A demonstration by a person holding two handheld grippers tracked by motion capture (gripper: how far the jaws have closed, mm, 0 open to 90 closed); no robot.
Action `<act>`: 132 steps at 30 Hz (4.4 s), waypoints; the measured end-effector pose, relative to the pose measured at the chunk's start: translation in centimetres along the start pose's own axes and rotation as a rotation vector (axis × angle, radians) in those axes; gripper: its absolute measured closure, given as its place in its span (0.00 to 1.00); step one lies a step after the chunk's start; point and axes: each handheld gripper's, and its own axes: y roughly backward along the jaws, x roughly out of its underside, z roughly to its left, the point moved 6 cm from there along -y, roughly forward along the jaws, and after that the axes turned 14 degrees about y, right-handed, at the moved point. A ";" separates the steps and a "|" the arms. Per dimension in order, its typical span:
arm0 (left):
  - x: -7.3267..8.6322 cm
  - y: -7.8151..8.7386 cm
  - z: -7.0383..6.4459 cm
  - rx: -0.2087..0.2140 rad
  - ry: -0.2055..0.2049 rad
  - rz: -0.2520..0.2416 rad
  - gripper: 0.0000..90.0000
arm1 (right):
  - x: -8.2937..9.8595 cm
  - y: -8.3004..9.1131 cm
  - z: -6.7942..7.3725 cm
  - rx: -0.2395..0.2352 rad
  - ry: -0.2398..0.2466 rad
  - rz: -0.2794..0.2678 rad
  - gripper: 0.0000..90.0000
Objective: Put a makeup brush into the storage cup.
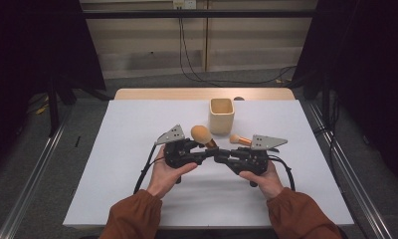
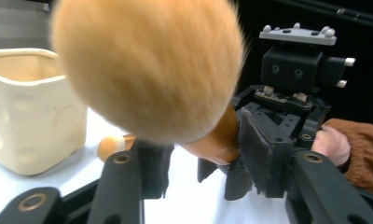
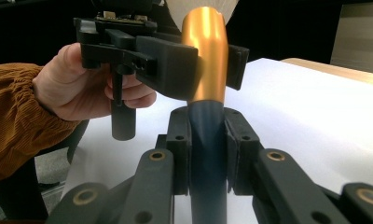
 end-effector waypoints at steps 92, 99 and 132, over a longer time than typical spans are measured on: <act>-5.3 3.7 -0.1 -0.068 -0.063 0.213 0.72 | -0.1 0.3 0.6 0.014 -0.020 0.087 0.02; -4.8 2.9 -0.2 -0.073 -0.082 0.272 0.72 | -0.5 -0.1 0.7 0.010 -0.007 0.086 0.03; -3.7 1.0 -0.3 -0.066 -0.071 0.309 0.72 | -2.0 -3.0 0.0 0.026 -0.017 0.118 0.72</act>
